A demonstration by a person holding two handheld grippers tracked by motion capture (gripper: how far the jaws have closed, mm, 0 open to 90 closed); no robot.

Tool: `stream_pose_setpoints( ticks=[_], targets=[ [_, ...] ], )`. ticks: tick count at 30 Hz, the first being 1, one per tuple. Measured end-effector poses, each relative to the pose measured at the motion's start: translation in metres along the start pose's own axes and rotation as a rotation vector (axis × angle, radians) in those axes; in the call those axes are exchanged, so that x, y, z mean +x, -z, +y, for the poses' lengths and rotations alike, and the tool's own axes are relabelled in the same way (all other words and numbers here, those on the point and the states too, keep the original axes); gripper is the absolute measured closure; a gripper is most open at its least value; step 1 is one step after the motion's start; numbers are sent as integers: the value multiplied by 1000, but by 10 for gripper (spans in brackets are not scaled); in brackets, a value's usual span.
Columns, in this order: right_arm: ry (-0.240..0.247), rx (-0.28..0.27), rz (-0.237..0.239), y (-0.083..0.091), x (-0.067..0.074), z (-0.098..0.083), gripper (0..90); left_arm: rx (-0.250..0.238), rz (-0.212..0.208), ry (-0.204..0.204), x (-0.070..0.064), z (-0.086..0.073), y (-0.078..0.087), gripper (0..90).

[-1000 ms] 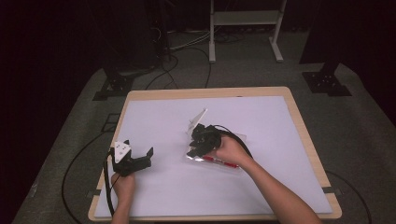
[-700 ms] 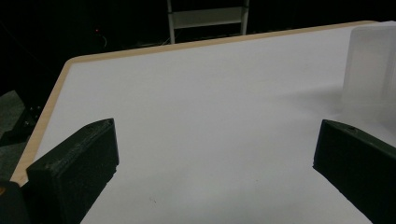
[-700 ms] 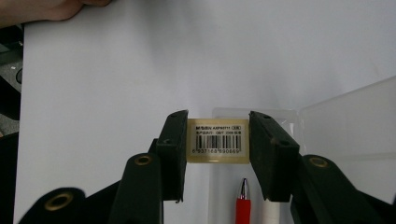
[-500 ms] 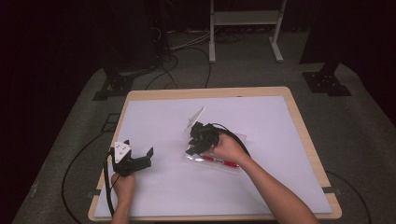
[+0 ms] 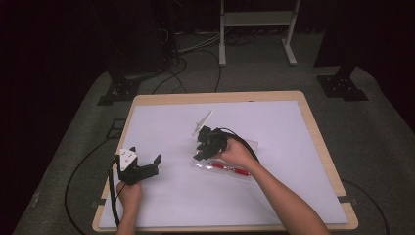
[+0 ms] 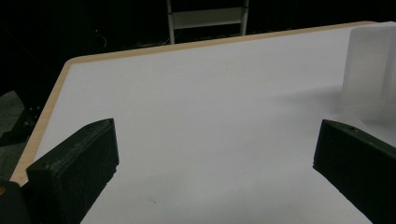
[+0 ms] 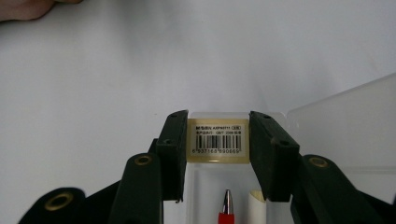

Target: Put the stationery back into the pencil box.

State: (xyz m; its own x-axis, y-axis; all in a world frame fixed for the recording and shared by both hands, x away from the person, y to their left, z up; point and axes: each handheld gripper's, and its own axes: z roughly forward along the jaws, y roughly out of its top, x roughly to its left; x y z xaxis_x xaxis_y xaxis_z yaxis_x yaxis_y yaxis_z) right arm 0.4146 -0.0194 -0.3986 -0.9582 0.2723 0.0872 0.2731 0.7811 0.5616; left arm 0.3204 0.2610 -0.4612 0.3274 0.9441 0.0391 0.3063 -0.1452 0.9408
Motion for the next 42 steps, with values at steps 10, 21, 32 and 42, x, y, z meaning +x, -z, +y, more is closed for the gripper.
stream_pose_setpoints(
  ticks=[10,21,32,42],
  targets=[
    [-16,12,-2,-8,-7,-1,581,-1,1,2,0,0,0,0],
    [-20,33,-4,-14,-12,-3,580,0,1,-1,0,0,0,0],
    [-26,45,6,-21,-15,-4,580,-1,1,1,0,0,0,0],
    [-18,59,17,-27,-16,-5,580,-1,0,0,0,0,0,0]
  ],
)
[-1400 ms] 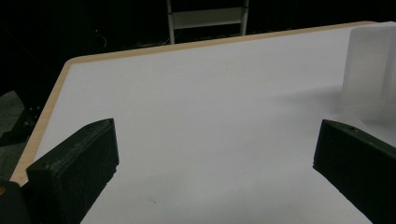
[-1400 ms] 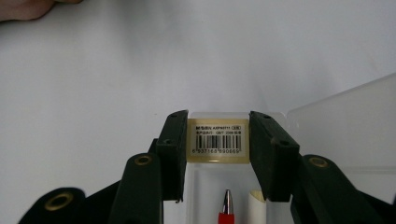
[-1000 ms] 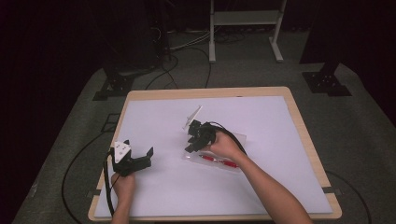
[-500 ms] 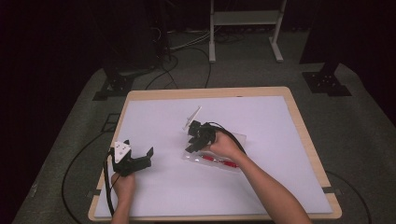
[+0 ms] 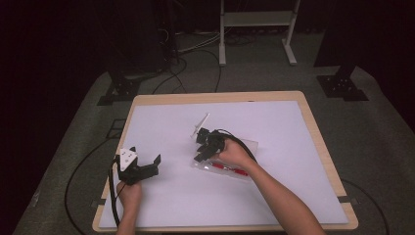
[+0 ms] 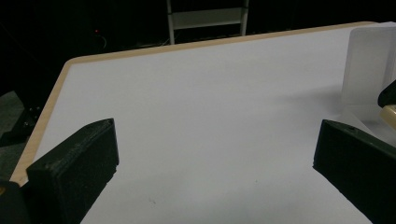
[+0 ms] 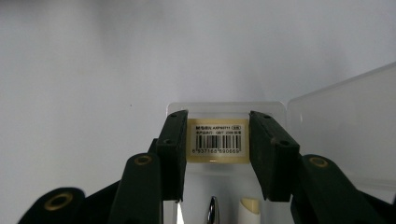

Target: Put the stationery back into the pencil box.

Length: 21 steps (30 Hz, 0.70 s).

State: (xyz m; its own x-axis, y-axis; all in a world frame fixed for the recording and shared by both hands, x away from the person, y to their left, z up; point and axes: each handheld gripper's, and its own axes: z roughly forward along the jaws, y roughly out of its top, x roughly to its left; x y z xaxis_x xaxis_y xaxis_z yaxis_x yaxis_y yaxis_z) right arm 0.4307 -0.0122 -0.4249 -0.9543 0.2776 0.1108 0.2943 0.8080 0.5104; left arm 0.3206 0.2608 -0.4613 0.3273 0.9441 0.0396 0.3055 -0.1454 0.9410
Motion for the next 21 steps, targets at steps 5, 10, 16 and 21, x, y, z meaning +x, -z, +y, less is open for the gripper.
stream_pose_setpoints(
  ticks=[5,10,16,21],
  targets=[
    [3,-2,2,-1,-1,0,579,0,0,1,0,0,0,0],
    [-4,2,3,-3,-2,-1,579,0,0,1,0,0,0,0],
    [-7,-2,9,-3,-2,-1,578,0,-1,0,0,0,0,0],
    [-2,3,12,-5,-4,-1,578,0,-1,1,0,0,0,0]
  ],
)
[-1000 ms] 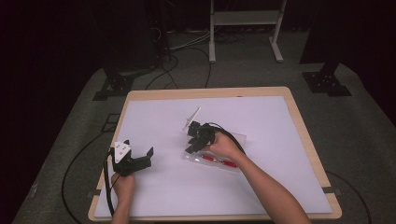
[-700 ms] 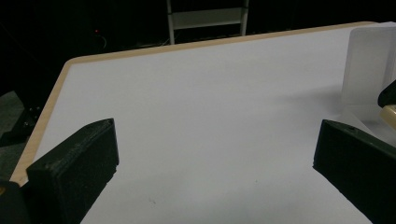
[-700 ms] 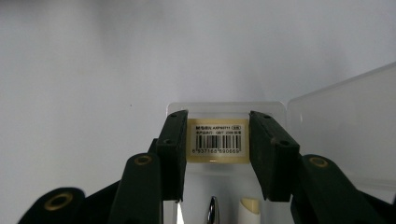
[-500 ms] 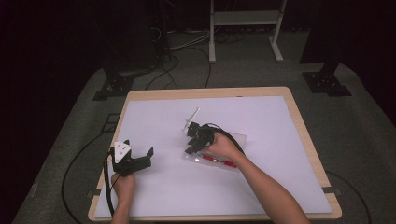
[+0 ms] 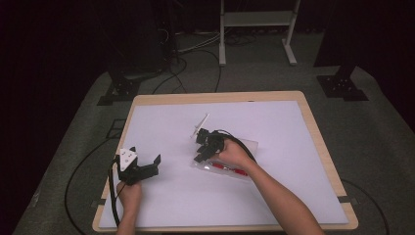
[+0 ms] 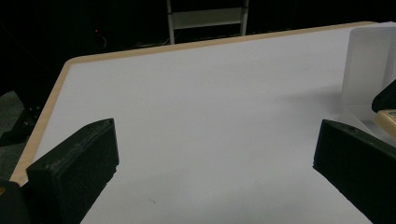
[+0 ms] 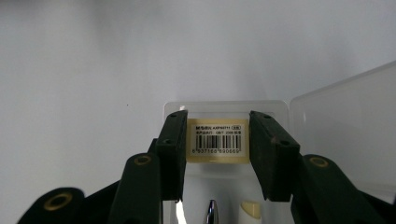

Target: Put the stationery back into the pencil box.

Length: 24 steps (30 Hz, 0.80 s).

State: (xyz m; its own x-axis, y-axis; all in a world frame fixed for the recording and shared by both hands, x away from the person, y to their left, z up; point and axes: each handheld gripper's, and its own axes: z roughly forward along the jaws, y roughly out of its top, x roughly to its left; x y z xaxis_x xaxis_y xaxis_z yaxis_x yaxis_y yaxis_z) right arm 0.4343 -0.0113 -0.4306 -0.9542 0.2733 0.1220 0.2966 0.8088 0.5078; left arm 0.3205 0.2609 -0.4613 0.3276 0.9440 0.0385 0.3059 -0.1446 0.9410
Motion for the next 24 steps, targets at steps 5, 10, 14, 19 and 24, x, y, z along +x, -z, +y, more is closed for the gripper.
stream_pose_setpoints(
  ticks=[5,10,14,19,24],
  targets=[
    [-7,1,6,-1,0,0,576,0,1,3,0,0,0,0],
    [-18,14,14,-3,0,-1,571,0,1,3,0,0,0,0],
    [-16,8,14,-4,0,-1,568,-1,1,6,0,0,0,0],
    [-12,-5,13,-4,-3,-2,552,-2,2,5,0,0,0,0],
    [-17,-23,18,1,-1,-3,541,-2,-1,-1,0,0,1,0]
  ],
)
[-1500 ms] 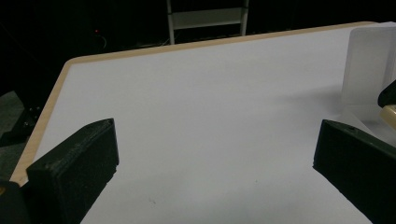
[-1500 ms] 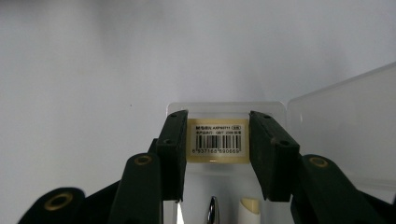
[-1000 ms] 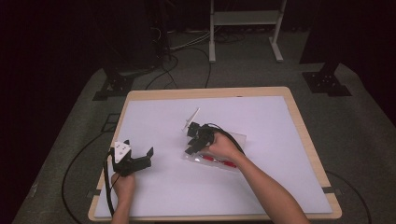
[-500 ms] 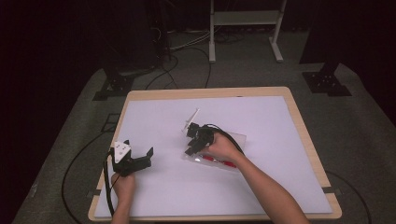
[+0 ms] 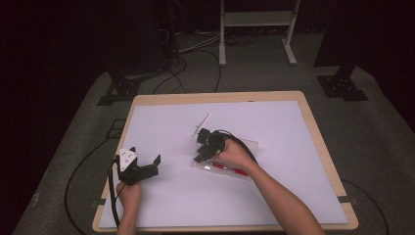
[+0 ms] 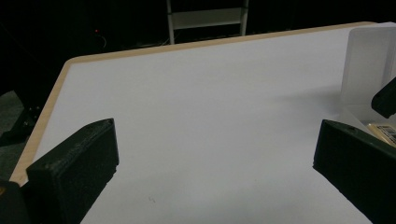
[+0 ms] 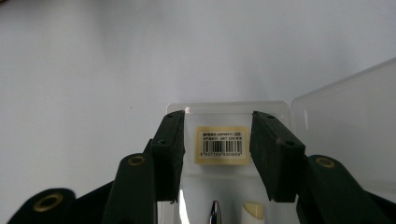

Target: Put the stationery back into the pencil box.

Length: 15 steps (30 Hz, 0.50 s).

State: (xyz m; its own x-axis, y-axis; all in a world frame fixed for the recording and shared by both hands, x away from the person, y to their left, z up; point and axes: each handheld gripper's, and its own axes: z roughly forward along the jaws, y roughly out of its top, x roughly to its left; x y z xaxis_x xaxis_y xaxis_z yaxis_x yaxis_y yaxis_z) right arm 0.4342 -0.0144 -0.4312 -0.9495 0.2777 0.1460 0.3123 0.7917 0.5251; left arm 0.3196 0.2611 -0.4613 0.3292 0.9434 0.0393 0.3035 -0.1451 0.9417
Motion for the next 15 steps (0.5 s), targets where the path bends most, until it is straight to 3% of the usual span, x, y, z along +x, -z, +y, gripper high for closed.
stream_pose_setpoints(
  ticks=[15],
  targets=[
    [0,-61,-10,31,8,-17,494,0,-1,3,0,0,0,0]
  ],
)
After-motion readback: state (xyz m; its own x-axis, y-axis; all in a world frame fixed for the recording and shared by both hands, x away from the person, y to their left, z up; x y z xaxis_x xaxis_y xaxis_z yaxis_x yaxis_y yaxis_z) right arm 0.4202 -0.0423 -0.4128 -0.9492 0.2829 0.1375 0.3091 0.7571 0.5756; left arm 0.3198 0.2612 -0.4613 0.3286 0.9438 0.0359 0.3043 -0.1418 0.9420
